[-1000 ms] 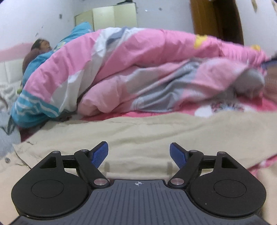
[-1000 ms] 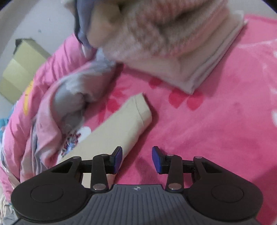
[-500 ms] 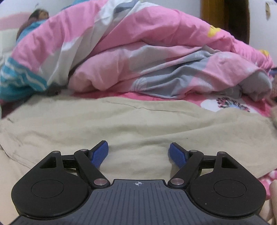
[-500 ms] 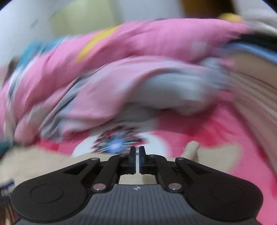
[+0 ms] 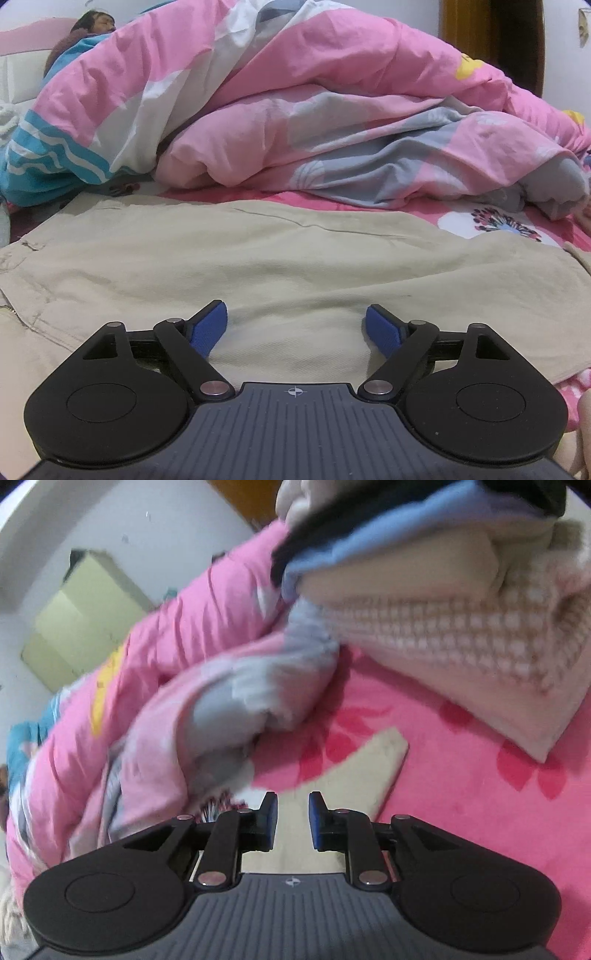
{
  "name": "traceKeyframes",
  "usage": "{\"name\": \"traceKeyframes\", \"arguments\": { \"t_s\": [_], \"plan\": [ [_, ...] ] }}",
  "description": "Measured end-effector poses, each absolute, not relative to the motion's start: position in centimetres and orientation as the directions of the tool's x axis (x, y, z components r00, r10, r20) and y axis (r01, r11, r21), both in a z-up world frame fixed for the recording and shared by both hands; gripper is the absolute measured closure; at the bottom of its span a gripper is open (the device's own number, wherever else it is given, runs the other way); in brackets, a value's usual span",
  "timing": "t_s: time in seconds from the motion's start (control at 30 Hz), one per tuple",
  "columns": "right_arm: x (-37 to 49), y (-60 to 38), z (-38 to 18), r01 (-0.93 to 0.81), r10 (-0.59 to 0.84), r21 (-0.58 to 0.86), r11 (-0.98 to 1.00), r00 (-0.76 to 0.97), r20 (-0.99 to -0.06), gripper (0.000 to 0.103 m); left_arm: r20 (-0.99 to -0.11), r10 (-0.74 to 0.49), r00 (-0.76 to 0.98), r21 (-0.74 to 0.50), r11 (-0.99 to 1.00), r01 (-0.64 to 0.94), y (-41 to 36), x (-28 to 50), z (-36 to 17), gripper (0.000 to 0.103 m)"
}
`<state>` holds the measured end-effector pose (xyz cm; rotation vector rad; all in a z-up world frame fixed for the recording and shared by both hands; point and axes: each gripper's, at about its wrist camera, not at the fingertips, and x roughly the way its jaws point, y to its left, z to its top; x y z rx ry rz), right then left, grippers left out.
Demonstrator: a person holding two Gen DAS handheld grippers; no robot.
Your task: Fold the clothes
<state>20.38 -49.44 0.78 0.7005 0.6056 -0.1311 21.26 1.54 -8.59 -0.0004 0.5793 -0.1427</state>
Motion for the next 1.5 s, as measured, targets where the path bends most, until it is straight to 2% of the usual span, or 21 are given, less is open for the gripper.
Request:
{"name": "traceKeyframes", "arguments": {
  "t_s": [0.03, 0.1, 0.17, 0.27, 0.33, 0.37, 0.43, 0.5, 0.67, 0.87, 0.97, 1.07, 1.13, 1.17, 1.2, 1.27, 1.37, 1.5],
  "plan": [
    [20.8, -48.8, 0.6, 0.300, 0.095, 0.550, 0.779, 0.812, -0.577, 0.080, -0.546, -0.133, 0.827, -0.039, 0.990, 0.133, 1.5, 21.3, -8.6, 0.019],
    [22.3, -46.6, 0.3, 0.264, 0.092, 0.475, 0.839, 0.792, -0.604, 0.066, -0.546, -0.132, 0.827, -0.038, 0.990, 0.133, 1.5, 21.3, -8.7, 0.018],
    [24.2, -43.8, 0.0, 0.214, 0.071, 0.364, 0.907, 0.773, -0.630, 0.058, -0.546, -0.133, 0.827, -0.039, 0.990, 0.134, 1.5, 21.4, -8.7, 0.018],
    [26.9, -41.5, -1.4, 0.192, 0.029, 0.259, 0.947, 0.750, -0.660, 0.058, -0.540, -0.128, 0.832, -0.037, 0.991, 0.129, 1.6, 21.3, -8.6, 0.018],
    [28.0, -41.5, -2.4, 0.215, 0.005, 0.236, 0.948, 0.729, -0.685, 0.060, -0.527, -0.119, 0.841, -0.036, 0.992, 0.118, 1.7, 21.0, -8.5, 0.018],
    [28.3, -41.6, -2.9, 0.227, -0.010, 0.220, 0.949, 0.716, -0.698, 0.066, -0.520, -0.118, 0.846, -0.038, 0.993, 0.115, 1.8, 20.9, -8.4, 0.018],
    [28.5, -42.0, -3.7, 0.245, -0.028, 0.204, 0.948, 0.700, -0.714, 0.084, -0.511, -0.120, 0.851, -0.047, 0.993, 0.112, 1.9, 20.8, -8.3, 0.018],
    [27.9, -42.7, -3.9, 0.248, -0.017, 0.226, 0.942, 0.708, -0.706, 0.103, -0.504, -0.123, 0.855, -0.057, 0.992, 0.109, 2.1, 20.7, -8.1, 0.018],
    [24.0, -45.1, -1.6, 0.303, -0.023, 0.351, 0.886, 0.785, -0.619, 0.103, -0.491, -0.125, 0.862, -0.071, 0.992, 0.104, 2.3, 20.6, -8.0, 0.018],
    [14.3, -50.4, -0.5, 0.394, -0.082, 0.574, 0.718, 0.867, -0.492, 0.103, -0.454, -0.129, 0.882, -0.089, 0.991, 0.099, 2.7, 20.0, -7.5, 0.018],
    [9.1, -52.9, -3.6, 0.482, -0.105, 0.690, 0.540, 0.852, -0.514, 0.100, -0.422, -0.142, 0.896, -0.100, 0.989, 0.109, 2.8, 19.4, -6.9, 0.018],
    [4.5, -53.2, -5.5, 0.520, -0.129, 0.731, 0.443, 0.843, -0.522, 0.100, -0.396, -0.186, 0.899, -0.123, 0.981, 0.149, 2.8, 18.2, -5.9, 0.018],
    [3.2, -51.8, -4.9, 0.463, -0.084, 0.741, 0.487, 0.869, -0.488, 0.098, -0.392, -0.229, 0.891, -0.145, 0.972, 0.186, 2.6, 17.4, -5.1, 0.018],
    [2.7, -51.0, -4.5, 0.425, -0.054, 0.744, 0.516, 0.883, -0.467, 0.093, -0.396, -0.258, 0.881, -0.159, 0.965, 0.211, 2.4, 16.7, -4.7, 0.018],
    [3.0, -49.8, -4.1, 0.380, -0.001, 0.739, 0.557, 0.890, -0.457, 0.085, -0.400, -0.290, 0.870, -0.174, 0.955, 0.239, 2.3, 16.0, -4.4, 0.018],
    [4.7, -46.9, -3.3, 0.273, 0.131, 0.717, 0.641, 0.882, -0.454, 0.059, -0.422, -0.363, 0.831, -0.211, 0.930, 0.300, 1.8, 14.4, -4.2, 0.013],
    [6.8, -42.7, -4.2, 0.160, 0.296, 0.727, 0.668, 0.839, -0.456, 0.058, -0.484, -0.460, 0.745, -0.246, 0.888, 0.388, 0.5, 12.0, -4.8, 0.010],
    [9.6, -37.2, -5.7, 0.020, 0.494, 0.752, 0.659, 0.742, -0.453, 0.058, -0.566, -0.466, 0.680, -0.193, 0.877, 0.440, -1.9, 9.5, -6.5, 0.010]
  ]
}}
